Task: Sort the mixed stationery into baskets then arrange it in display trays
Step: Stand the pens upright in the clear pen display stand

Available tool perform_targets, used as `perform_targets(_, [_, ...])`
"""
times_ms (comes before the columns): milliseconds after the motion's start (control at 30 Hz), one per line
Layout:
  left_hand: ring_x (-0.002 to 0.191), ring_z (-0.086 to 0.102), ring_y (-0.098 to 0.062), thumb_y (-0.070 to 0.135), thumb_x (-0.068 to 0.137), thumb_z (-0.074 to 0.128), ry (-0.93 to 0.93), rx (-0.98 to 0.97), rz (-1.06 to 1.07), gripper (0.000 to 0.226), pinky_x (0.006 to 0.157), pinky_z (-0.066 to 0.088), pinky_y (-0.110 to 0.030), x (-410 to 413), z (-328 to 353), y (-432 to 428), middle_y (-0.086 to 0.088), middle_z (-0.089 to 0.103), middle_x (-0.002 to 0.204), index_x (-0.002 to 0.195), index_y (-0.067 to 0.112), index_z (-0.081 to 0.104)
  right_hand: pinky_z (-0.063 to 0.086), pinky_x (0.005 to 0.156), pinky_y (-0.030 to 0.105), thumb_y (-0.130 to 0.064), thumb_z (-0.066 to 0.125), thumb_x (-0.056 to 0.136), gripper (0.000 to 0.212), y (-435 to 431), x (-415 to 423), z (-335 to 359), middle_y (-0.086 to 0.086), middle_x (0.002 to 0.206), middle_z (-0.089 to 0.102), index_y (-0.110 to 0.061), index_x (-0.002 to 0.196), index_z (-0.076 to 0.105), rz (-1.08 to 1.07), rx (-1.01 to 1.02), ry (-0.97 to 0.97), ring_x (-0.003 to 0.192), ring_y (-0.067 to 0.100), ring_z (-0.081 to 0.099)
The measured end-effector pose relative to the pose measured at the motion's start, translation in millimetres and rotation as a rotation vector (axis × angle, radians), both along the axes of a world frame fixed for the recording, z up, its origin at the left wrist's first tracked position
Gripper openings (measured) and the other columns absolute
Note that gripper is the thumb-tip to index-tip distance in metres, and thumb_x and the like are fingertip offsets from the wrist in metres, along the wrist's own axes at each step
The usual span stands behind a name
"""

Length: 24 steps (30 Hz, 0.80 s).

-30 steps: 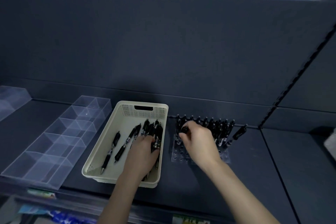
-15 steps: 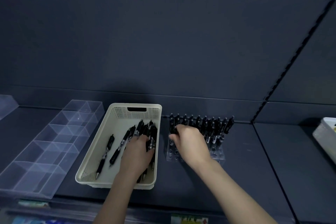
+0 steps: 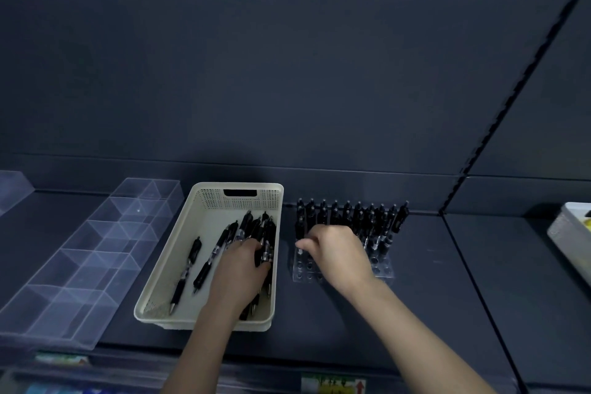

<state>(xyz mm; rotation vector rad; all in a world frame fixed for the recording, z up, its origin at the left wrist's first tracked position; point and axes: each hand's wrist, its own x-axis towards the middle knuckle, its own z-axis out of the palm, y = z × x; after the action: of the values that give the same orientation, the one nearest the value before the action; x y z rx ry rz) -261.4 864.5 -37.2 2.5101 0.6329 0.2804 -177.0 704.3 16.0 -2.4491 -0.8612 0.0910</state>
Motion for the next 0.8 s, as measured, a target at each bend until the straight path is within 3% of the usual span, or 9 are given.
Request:
perform_targets(200, [0.108,0.050,-0.038,0.041,0.085,0.060,0.249,0.095,0.123,0.050,0.092,0.046,-0.044,14,10,-2,-0.018,0.049,0.119,0.122,0.010,0.045,0.049,0.055,0.030,-0.043,0.061,0.087,0.032,-23,3,11,-0.002,0.060,0.060,-0.012,0.080,0.062,-0.092,0.149,0.040,0.055,0.014,0.056])
perform_targets(267, [0.108,0.051,-0.038,0.043,0.084,0.059,0.298,0.052,0.136,0.053,0.091,0.044,-0.041,20,13,-3,-0.019,0.047,0.120,0.120,0.009,0.041,0.048,0.054,0.028,-0.041,0.061,0.088,0.028,-31,4,16,-0.003,0.061,0.062,-0.014,0.081,0.063,-0.124,0.199,0.048,0.054,0.012,0.056])
perform_targets(333, [0.099,0.052,-0.035,0.039,0.083,0.063,0.305,-0.008,0.148,0.052,0.079,0.043,-0.035,24,15,-3,-0.019,0.049,0.116,0.116,0.008,0.038,0.048,0.052,0.027,-0.039,0.060,0.089,0.025,-41,4,19,-0.004,0.059,0.062,-0.017,0.079,0.064,-0.164,0.253,0.055,0.052,0.009,0.055])
perform_targets(433, [0.079,0.049,-0.024,0.024,0.082,0.066,0.280,-0.080,0.159,0.040,0.063,0.039,-0.029,26,14,-2,-0.018,0.056,0.106,0.101,0.009,0.034,0.052,0.058,0.031,-0.036,0.059,0.091,0.025,-54,6,20,-0.002,0.060,0.065,-0.016,0.077,0.066,-0.231,0.321,0.046,0.057,0.012,0.062])
perform_targets(567, [0.078,0.051,-0.025,0.007,0.083,0.059,0.236,-0.121,0.159,0.028,0.063,0.041,-0.030,27,13,-1,-0.018,0.060,0.100,0.094,0.007,0.034,0.054,0.060,0.035,-0.033,0.058,0.092,0.026,-66,11,19,-0.001,0.060,0.066,-0.015,0.074,0.066,-0.316,0.394,0.060,0.059,0.016,0.065])
perform_targets(700, [0.070,0.057,-0.028,0.004,0.084,0.056,0.048,-0.106,0.209,0.020,0.054,0.041,-0.032,28,24,-5,-0.013,0.060,0.085,0.095,0.004,0.039,0.053,0.058,0.032,-0.033,0.057,0.092,0.027,-70,13,19,-0.002,0.058,0.065,-0.019,0.071,0.064,-0.341,0.396,0.079,0.057,0.015,0.064])
perform_targets(800, [0.058,0.052,-0.018,0.003,0.083,0.056,-0.142,-0.092,0.217,0.018,0.046,0.035,-0.029,29,42,-11,-0.005,0.055,0.072,0.092,0.007,0.041,0.050,0.059,0.027,-0.030,0.058,0.092,0.023,-74,17,20,-0.003,0.059,0.066,-0.019,0.073,0.065,-0.345,0.411,0.066,0.059,0.014,0.064])
